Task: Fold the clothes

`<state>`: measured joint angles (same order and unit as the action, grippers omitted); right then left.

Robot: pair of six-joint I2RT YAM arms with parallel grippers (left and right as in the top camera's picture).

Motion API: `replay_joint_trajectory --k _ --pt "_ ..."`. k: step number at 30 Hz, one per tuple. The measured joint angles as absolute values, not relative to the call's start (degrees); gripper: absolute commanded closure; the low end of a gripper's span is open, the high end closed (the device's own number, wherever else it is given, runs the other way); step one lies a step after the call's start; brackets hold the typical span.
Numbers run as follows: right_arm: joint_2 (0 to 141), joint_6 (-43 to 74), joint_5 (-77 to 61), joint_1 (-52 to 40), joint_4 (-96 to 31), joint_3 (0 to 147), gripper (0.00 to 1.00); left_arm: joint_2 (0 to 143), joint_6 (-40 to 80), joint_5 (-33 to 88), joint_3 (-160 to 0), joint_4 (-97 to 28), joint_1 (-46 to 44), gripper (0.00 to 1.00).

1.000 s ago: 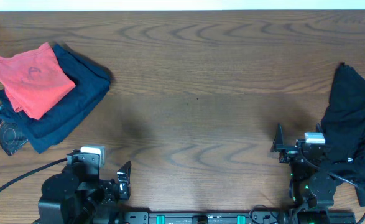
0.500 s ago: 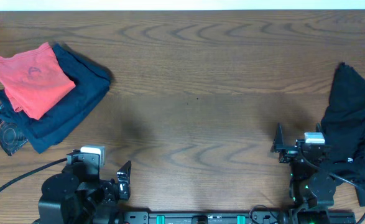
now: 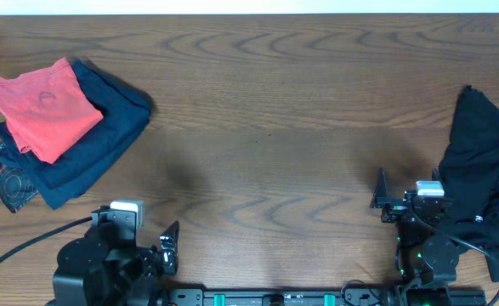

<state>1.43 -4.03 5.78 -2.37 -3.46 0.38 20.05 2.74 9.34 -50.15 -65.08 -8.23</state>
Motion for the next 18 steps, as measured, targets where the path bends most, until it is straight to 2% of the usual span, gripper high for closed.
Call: replay_joint_trajectory --k 6,11,18 --pt "1.43 -4.03 5.80 -2.37 -3.46 0.38 0.01 14.92 2.72 7.16 -48.62 -65.54 -5.87 0.02" --pt "1.43 -4.05 5.80 -2.37 -3.42 0.38 0.01 6.83 2.72 5.08 -40.21 -61.08 -3.22 0.02" --pt "1.43 -4.05 5.80 -2.37 -3.44 0.38 0.01 0.80 2.68 2.87 -24.45 -39.24 -1.26 0.02"
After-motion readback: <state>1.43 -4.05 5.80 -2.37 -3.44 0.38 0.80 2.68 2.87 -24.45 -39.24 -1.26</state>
